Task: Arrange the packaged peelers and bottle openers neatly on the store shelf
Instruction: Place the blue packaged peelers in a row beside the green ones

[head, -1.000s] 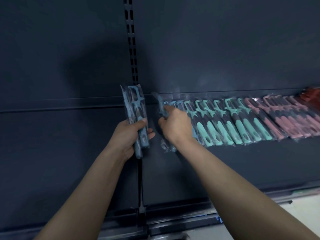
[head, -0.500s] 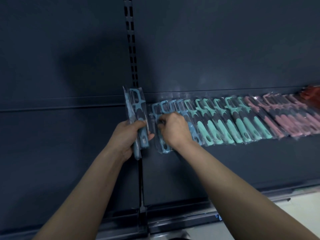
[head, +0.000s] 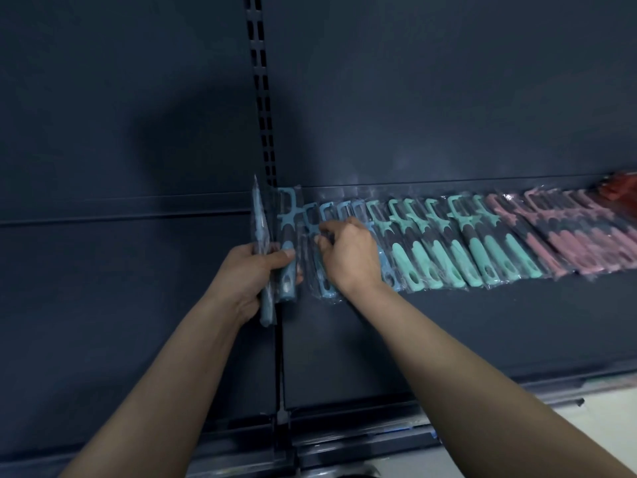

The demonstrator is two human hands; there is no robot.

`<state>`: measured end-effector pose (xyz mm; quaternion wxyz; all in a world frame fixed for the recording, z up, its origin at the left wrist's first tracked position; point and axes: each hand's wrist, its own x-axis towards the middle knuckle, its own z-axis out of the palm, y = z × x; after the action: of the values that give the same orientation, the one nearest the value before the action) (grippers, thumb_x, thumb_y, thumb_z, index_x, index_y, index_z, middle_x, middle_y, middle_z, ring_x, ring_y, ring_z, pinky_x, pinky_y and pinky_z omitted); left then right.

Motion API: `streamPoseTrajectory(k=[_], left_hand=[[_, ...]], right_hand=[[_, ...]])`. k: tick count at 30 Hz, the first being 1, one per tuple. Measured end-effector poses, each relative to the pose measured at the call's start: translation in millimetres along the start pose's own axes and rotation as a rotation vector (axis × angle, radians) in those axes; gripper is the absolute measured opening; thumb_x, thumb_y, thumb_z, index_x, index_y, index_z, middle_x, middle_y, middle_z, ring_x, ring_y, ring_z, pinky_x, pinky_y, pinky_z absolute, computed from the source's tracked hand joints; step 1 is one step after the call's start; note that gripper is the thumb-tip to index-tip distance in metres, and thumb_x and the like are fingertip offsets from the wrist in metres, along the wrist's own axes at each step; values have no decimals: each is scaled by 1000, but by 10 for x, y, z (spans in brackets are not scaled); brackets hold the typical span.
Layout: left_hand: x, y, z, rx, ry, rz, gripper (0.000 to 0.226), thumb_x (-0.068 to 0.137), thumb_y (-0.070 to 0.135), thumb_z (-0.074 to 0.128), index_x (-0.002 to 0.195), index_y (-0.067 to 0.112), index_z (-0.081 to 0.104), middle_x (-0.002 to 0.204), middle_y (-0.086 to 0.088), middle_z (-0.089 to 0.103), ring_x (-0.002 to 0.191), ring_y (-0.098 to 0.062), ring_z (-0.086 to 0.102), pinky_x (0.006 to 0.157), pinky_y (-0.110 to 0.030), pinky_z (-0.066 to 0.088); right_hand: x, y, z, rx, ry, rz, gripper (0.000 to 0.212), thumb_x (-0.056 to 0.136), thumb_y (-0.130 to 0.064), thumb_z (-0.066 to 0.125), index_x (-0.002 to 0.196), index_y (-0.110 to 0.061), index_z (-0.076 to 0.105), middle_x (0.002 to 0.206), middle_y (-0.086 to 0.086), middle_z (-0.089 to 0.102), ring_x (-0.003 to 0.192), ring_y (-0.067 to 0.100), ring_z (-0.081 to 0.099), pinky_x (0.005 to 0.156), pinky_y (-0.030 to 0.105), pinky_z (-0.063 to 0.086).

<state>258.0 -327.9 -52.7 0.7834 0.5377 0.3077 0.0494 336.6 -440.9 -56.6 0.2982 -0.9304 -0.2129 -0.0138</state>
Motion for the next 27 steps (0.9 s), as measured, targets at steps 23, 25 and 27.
streamPoseTrajectory(k=[23,25,27], left_hand=[[-105,43,-8,250,87,99,17,89,27,62,84,12,58,69,0,60,54,-10,56,47,-21,45],[-124,71,18,163,60,68,15,91,22,57,90,9,62,72,-2,67,58,-10,63,49,-21,48],[-133,98,37,88,37,43,18,90,11,46,86,6,63,64,-3,65,52,-10,62,50,-24,49]], right_hand=[[-102,-252,-123,217,-101,154,33,83,-23,60,113,-15,52,94,8,64,87,28,62,74,36,53],[-106,-241,-133,203,-74,149,32,82,-21,60,112,-15,52,90,9,65,85,30,61,71,36,52],[-94,-225,-143,210,-66,153,31,82,-20,60,112,-15,53,86,9,64,82,31,61,66,33,49]])
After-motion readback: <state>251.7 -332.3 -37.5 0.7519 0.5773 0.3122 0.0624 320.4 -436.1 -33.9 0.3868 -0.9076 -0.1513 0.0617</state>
